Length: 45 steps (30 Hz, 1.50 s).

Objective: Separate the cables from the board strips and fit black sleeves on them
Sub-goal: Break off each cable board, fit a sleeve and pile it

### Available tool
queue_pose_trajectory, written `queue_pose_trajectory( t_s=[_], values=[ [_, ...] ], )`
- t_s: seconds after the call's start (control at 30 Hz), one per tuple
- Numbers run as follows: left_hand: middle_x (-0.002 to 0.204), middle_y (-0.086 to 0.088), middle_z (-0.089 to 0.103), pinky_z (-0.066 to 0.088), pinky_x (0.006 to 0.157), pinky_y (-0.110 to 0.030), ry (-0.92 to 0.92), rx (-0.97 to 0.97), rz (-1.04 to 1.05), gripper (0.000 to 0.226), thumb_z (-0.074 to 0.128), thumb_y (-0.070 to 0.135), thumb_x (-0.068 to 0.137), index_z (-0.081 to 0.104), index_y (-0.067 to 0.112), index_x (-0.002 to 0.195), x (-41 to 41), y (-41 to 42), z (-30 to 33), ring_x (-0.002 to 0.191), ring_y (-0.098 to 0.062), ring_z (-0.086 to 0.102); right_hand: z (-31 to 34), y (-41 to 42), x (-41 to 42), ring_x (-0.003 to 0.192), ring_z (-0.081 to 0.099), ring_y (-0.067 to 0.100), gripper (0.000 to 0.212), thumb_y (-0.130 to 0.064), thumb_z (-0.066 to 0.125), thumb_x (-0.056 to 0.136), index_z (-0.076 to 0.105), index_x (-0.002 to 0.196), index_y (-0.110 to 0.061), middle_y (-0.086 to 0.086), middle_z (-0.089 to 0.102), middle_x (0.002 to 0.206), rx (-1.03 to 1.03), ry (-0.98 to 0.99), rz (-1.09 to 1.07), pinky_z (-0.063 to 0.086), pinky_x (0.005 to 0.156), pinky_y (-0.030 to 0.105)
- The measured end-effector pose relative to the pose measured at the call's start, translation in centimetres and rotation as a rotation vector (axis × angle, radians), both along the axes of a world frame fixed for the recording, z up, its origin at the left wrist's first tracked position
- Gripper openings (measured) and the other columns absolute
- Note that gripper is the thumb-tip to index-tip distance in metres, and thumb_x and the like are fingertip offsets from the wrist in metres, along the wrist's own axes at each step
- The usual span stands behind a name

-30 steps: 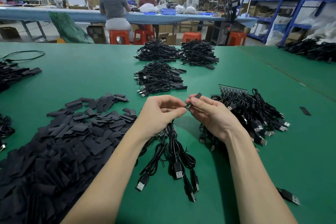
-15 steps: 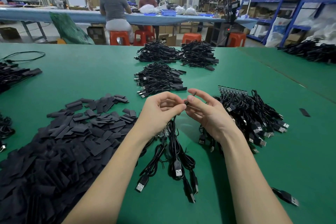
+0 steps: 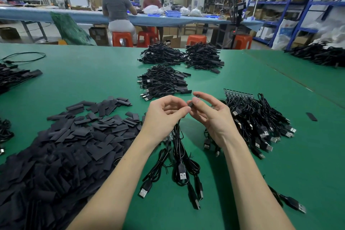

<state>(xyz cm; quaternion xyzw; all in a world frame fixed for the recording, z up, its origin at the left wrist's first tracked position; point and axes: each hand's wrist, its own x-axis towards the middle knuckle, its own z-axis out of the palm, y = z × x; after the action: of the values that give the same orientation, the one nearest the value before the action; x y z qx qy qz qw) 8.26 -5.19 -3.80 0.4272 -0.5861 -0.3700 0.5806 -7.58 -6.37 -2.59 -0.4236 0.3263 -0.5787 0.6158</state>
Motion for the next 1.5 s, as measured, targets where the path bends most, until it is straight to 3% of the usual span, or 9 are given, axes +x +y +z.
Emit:
queue_pose_trajectory(
  t_s=[0.17, 0.73, 0.83, 0.97, 1.1, 1.17, 1.33, 1.4, 1.5],
  values=[
    [0.084, 0.001, 0.077, 0.056, 0.077, -0.02, 0.0, 0.018, 0.017, 0.011, 0.08, 0.005, 0.082, 0.074, 0.012, 0.086, 0.2, 0.0, -0.1, 0.081, -0.01, 0.072, -0.2, -0.1, 0.4, 0.081, 0.073, 0.024, 0.024, -0.008, 0.076, 0.087, 0.076, 0.11, -0.017, 0.021, 0.077, 0.097, -0.072, 0.067, -0.043, 0.06, 0.077, 0.028],
    [0.083, -0.001, 0.076, 0.056, 0.077, -0.023, -0.037, 0.057, 0.029, 0.009, 0.079, 0.007, 0.084, 0.072, 0.013, 0.086, 0.1, 0.0, -0.1, 0.076, -0.011, 0.069, -0.5, -0.3, 0.5, 0.07, 0.07, 0.02, 0.024, -0.005, 0.079, 0.084, 0.076, 0.108, -0.006, 0.02, 0.077, 0.092, 0.02, 0.036, -0.115, 0.059, 0.07, 0.023],
    [0.085, 0.003, 0.075, 0.053, 0.078, -0.021, -0.054, 0.137, -0.038, 0.01, 0.079, 0.019, 0.086, 0.072, 0.015, 0.091, 0.3, -0.2, 0.2, 0.08, -0.01, 0.071, -0.4, -0.4, 0.5, 0.069, 0.069, 0.02, 0.023, -0.005, 0.079, 0.084, 0.077, 0.106, -0.007, 0.017, 0.077, 0.088, 0.067, 0.0, -0.137, 0.058, 0.068, 0.022],
    [0.1, 0.008, 0.075, 0.054, 0.092, -0.031, -0.247, 0.315, -0.116, 0.029, 0.083, 0.044, 0.078, 0.07, 0.029, 0.099, 1.1, -0.1, 0.6, 0.096, -0.005, 0.07, 0.1, -0.5, -0.1, 0.068, 0.069, 0.018, 0.021, -0.006, 0.077, 0.086, 0.075, 0.107, -0.008, 0.013, 0.076, 0.084, 0.096, -0.094, -0.201, 0.059, 0.068, 0.021],
    [0.097, -0.004, 0.076, 0.061, 0.082, -0.033, -0.199, 0.447, -0.23, 0.036, 0.085, 0.028, 0.08, 0.064, 0.021, 0.108, 1.1, 0.4, 0.7, 0.078, -0.016, 0.073, 0.8, -0.6, -0.6, 0.067, 0.07, 0.013, 0.023, -0.007, 0.074, 0.089, 0.071, 0.111, -0.011, 0.008, 0.076, 0.081, 0.086, -0.186, -0.248, 0.057, 0.064, 0.018],
    [0.091, -0.002, 0.075, 0.06, 0.07, -0.024, -0.209, 0.437, -0.225, 0.031, 0.082, 0.027, 0.083, 0.064, 0.019, 0.107, 0.5, 0.6, 0.7, 0.07, -0.013, 0.07, 0.9, -0.6, -0.6, 0.068, 0.07, 0.013, 0.024, -0.008, 0.074, 0.09, 0.07, 0.113, -0.011, 0.007, 0.076, 0.082, 0.084, -0.192, -0.247, 0.057, 0.063, 0.018],
    [0.098, -0.002, 0.073, 0.061, 0.081, -0.037, -0.181, 0.344, -0.086, 0.026, 0.08, 0.03, 0.085, 0.065, 0.028, 0.107, 0.2, 0.3, 0.2, 0.074, -0.015, 0.071, 1.0, -0.6, -0.9, 0.087, 0.076, 0.022, 0.046, -0.022, 0.078, 0.088, 0.061, 0.13, -0.017, 0.003, 0.078, 0.102, 0.116, -0.107, -0.174, 0.059, 0.067, 0.024],
    [0.095, 0.009, 0.072, 0.057, 0.07, -0.028, -0.185, 0.242, 0.011, 0.023, 0.08, 0.034, 0.084, 0.066, 0.041, 0.101, 1.0, -0.2, 0.6, 0.074, -0.004, 0.07, 1.1, -0.7, -1.3, 0.091, 0.076, 0.025, 0.054, -0.028, 0.078, 0.088, 0.055, 0.136, -0.018, 0.007, 0.075, 0.112, 0.149, -0.009, -0.139, 0.06, 0.068, 0.026],
    [0.089, 0.016, 0.067, 0.047, 0.064, -0.008, -0.265, 0.052, 0.173, 0.025, 0.081, 0.032, 0.083, 0.069, 0.048, 0.098, 2.1, -1.6, 1.6, 0.066, 0.007, 0.063, 1.0, -0.9, -1.3, 0.083, 0.077, 0.024, 0.046, -0.025, 0.075, 0.091, 0.057, 0.131, -0.014, 0.01, 0.074, 0.11, 0.186, 0.142, -0.099, 0.061, 0.065, 0.026]
  ],
)
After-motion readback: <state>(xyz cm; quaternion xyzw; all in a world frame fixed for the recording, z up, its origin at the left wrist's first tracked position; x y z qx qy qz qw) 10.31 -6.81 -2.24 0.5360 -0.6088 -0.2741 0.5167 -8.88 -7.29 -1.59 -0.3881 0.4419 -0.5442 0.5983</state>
